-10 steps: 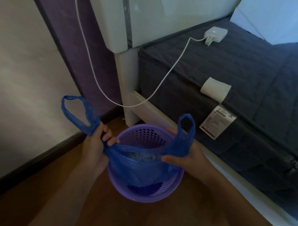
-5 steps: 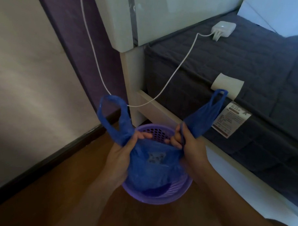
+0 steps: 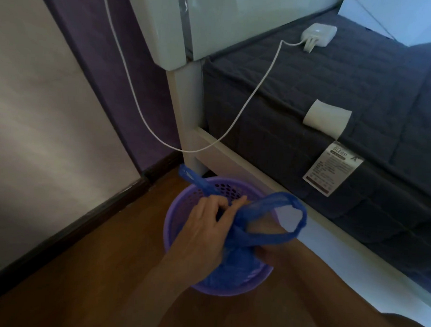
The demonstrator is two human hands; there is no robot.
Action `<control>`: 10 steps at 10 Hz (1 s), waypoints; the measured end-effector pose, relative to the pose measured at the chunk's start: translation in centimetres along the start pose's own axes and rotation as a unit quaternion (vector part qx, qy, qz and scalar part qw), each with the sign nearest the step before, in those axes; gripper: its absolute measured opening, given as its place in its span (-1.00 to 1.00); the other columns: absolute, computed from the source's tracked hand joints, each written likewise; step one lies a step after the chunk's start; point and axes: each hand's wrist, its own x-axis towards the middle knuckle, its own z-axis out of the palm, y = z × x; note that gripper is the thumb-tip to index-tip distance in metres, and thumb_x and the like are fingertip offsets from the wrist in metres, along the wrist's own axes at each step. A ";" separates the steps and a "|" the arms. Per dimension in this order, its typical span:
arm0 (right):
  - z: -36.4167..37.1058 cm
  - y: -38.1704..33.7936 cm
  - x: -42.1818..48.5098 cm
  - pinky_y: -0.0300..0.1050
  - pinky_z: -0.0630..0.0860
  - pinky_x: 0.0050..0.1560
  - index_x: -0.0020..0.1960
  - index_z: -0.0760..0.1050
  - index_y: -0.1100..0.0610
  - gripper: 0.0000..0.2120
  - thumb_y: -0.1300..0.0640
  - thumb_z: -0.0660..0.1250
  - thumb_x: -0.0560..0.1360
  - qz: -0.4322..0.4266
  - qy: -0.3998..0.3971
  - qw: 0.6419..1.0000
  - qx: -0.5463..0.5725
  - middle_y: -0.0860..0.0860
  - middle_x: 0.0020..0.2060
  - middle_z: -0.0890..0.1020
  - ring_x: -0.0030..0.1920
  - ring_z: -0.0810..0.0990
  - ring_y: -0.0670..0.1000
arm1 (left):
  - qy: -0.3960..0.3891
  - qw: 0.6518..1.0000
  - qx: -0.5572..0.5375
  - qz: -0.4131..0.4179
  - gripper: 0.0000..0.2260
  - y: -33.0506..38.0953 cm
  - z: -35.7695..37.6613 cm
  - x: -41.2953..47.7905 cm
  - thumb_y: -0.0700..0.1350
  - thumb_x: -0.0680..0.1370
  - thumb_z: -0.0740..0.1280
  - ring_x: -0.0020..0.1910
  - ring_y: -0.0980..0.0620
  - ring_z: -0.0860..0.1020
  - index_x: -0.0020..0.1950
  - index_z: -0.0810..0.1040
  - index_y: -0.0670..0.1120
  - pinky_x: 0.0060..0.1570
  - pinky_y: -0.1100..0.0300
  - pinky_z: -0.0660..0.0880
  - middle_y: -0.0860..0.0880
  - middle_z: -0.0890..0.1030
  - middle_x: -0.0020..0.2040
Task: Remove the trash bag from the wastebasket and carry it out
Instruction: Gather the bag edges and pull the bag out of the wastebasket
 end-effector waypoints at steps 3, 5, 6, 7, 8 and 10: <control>-0.8 -1.4 -3.5 -0.25 0.59 -0.32 -0.03 0.45 0.11 -0.75 0.43 0.16 0.60 -0.055 -0.002 0.987 -0.149 0.04 -0.19 0.55 -0.31 0.60 -0.10 | 0.001 0.999 0.051 -0.015 -0.75 -0.5 -1.4 0.5 -0.02 0.49 0.23 -0.06 -0.07 0.58 0.08 0.56 -0.07 0.11 -0.16 0.52 -0.02 0.61 -0.06; -0.6 -5.1 -5.5 -0.03 0.61 -0.03 -0.08 0.62 -0.01 -0.76 0.00 0.20 0.62 -0.328 0.097 0.858 -0.382 -0.01 -0.17 0.67 -0.11 0.64 -0.04 | -0.078 0.991 0.082 -0.075 -0.78 -0.9 -1.8 0.7 -0.05 0.48 0.20 -0.11 -0.11 0.57 0.05 0.54 -0.08 -0.15 -0.06 0.56 -0.07 0.60 -0.07; 1.1 -5.5 -7.3 -0.06 0.53 -0.08 -0.02 0.57 -0.09 -0.57 -0.36 0.09 0.49 -0.412 0.128 0.695 -0.575 -0.12 -0.12 0.55 -0.12 0.53 -0.11 | -0.129 0.982 0.077 -0.111 -0.66 -0.3 -1.5 1.0 -0.08 0.54 0.27 0.18 -0.07 0.49 0.32 0.44 -0.06 0.11 0.00 0.51 -0.04 0.54 0.22; 3.2 -3.7 -7.4 0.08 0.38 0.33 0.09 0.58 -0.03 -0.53 -0.35 0.22 0.43 -0.369 0.115 0.494 -0.779 -0.04 0.02 0.56 0.07 0.51 0.01 | -0.120 0.983 0.037 -0.134 -0.65 0.4 -1.2 1.2 0.00 0.62 0.21 0.25 0.05 0.41 0.41 0.35 0.03 0.19 0.13 0.44 0.04 0.47 0.32; 3.4 -1.6 -5.8 0.15 0.21 0.45 0.18 0.51 0.06 -0.70 -0.05 0.32 0.52 -0.292 0.077 0.469 -0.830 0.06 0.15 0.56 0.16 0.53 0.10 | -0.128 0.980 -0.030 -0.148 -0.65 0.3 -1.1 1.3 -0.12 0.59 0.27 0.27 0.03 0.44 0.38 0.40 0.00 0.26 0.13 0.39 0.02 0.48 0.32; 2.5 -0.7 -4.4 -0.07 0.37 -0.18 0.34 0.26 0.12 -0.69 0.18 0.18 0.62 -0.263 0.046 0.529 -0.805 0.10 0.09 0.59 0.04 0.63 0.13 | -0.111 0.977 -0.097 -0.156 -0.66 -0.8 -1.0 0.9 -0.24 0.54 0.32 0.16 0.02 0.50 0.28 0.48 0.00 0.19 0.03 0.45 0.01 0.53 0.20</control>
